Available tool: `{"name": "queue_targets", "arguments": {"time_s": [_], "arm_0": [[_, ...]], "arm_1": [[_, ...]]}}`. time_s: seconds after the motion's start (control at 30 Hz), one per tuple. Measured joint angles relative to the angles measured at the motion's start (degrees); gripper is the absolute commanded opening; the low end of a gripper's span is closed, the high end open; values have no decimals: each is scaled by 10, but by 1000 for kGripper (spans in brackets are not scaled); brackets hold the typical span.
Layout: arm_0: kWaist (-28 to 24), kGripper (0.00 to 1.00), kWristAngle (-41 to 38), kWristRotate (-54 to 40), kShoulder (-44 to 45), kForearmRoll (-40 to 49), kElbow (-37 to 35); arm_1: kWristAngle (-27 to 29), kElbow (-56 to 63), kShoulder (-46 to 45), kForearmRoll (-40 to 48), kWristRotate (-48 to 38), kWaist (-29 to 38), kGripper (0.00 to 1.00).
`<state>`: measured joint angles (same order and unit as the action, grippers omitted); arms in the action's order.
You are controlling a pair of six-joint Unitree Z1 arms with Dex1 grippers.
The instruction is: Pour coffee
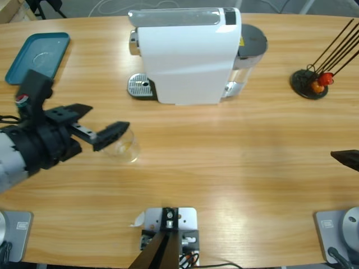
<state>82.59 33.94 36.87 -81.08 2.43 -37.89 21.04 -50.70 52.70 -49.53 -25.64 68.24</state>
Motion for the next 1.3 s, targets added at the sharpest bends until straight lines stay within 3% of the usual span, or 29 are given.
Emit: {"name": "queue_targets", "arguments": {"time_s": [0.4,0.73,1.3], "arm_0": [[6,931,-21,0,-79,-38,1],[45,931,-20,36,-108,-42,13],[46,936,-14,26,-108,-52,20]], "arm_1": [[0,0,0,0,-2,0,1000],[0,0,0,0,-4,0,1000],[0,0,0,0,-4,0,1000]]}}
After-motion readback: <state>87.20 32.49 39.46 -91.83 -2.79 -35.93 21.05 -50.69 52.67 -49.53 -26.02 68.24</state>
